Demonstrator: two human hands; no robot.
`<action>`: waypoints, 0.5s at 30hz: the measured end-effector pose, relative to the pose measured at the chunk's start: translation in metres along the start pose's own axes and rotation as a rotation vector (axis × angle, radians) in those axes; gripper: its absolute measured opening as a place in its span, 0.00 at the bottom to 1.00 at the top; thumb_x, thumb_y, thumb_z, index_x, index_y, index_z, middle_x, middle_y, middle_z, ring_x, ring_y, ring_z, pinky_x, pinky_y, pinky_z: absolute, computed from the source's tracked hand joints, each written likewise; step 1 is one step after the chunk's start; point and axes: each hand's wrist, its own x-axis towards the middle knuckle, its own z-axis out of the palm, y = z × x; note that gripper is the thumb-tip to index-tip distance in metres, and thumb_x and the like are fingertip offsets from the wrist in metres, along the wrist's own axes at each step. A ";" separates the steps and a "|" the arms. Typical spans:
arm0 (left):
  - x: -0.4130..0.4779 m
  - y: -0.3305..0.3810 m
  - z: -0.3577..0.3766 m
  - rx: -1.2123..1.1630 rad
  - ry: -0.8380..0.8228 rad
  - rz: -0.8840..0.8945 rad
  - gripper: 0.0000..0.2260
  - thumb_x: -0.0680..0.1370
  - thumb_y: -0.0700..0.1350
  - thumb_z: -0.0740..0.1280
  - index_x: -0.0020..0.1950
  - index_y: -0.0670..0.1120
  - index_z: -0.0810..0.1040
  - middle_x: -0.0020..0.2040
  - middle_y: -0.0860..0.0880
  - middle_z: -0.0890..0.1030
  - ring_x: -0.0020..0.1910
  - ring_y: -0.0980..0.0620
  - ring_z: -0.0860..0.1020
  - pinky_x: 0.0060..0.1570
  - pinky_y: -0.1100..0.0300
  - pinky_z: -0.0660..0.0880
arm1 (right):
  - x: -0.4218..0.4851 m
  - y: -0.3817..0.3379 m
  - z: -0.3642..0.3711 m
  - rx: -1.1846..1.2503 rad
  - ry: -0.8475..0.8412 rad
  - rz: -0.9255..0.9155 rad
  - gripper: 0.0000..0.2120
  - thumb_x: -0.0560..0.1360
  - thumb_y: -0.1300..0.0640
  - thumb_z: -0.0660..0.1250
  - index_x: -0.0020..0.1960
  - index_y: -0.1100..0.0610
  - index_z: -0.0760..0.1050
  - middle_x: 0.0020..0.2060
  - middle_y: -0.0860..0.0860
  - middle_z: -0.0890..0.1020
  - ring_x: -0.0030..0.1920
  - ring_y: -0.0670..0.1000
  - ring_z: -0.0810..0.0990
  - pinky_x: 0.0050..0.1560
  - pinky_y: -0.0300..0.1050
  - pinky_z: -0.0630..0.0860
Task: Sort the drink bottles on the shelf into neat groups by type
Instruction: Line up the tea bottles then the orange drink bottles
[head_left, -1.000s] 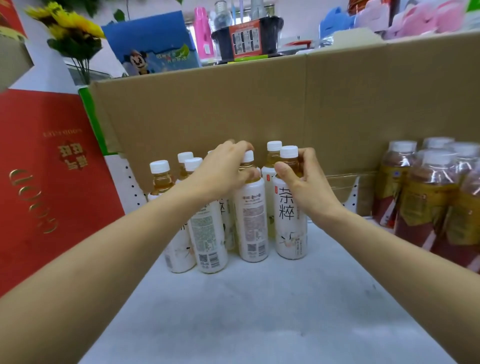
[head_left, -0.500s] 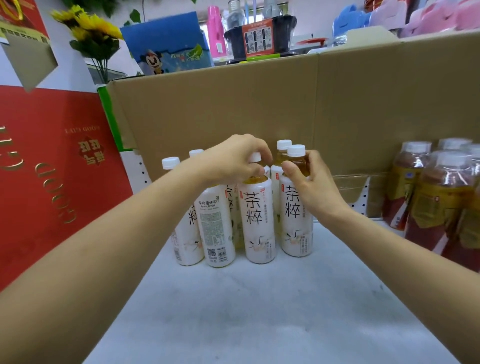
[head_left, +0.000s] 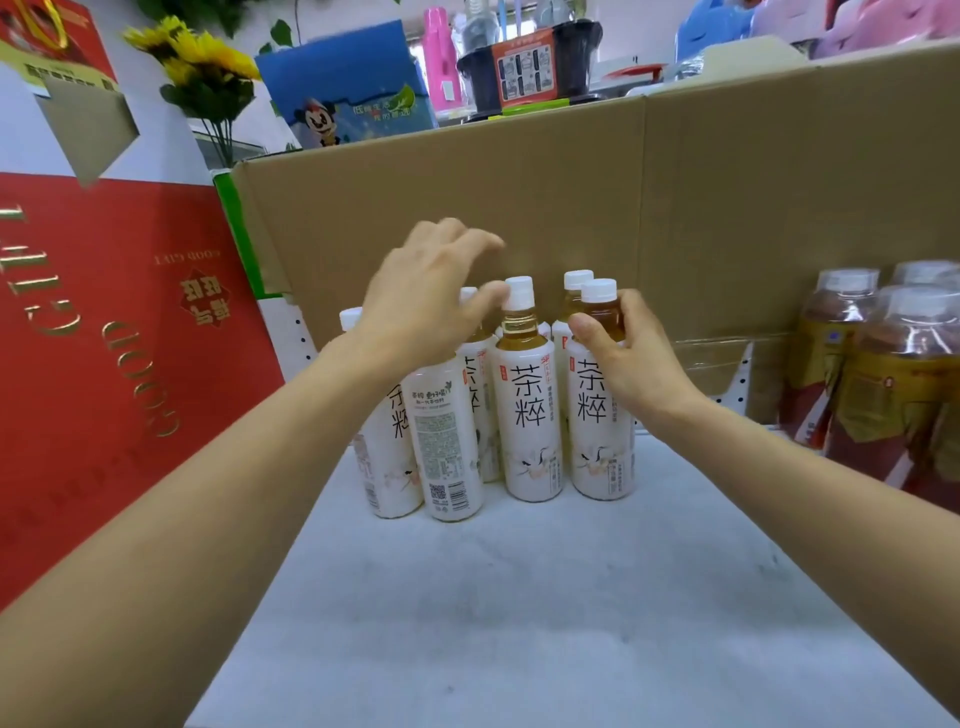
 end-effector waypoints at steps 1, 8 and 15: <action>-0.005 -0.007 -0.002 0.073 0.009 -0.052 0.20 0.81 0.56 0.62 0.71 0.52 0.72 0.65 0.49 0.74 0.67 0.48 0.68 0.60 0.49 0.71 | 0.000 -0.001 0.001 -0.010 -0.004 -0.006 0.11 0.79 0.45 0.63 0.57 0.49 0.68 0.54 0.50 0.75 0.58 0.54 0.74 0.60 0.60 0.74; -0.024 -0.025 -0.009 -0.033 -0.292 -0.101 0.07 0.81 0.47 0.64 0.57 0.51 0.79 0.54 0.51 0.74 0.55 0.49 0.75 0.52 0.55 0.70 | 0.002 0.000 0.002 -0.056 0.013 0.039 0.15 0.79 0.47 0.64 0.63 0.49 0.67 0.61 0.51 0.72 0.64 0.54 0.70 0.65 0.61 0.71; -0.038 -0.019 -0.039 -0.769 -0.442 -0.104 0.23 0.72 0.23 0.63 0.53 0.50 0.77 0.53 0.46 0.78 0.50 0.51 0.81 0.49 0.54 0.81 | -0.054 -0.032 0.017 -0.060 0.070 -0.558 0.26 0.76 0.54 0.69 0.70 0.54 0.64 0.61 0.46 0.72 0.62 0.49 0.72 0.62 0.46 0.73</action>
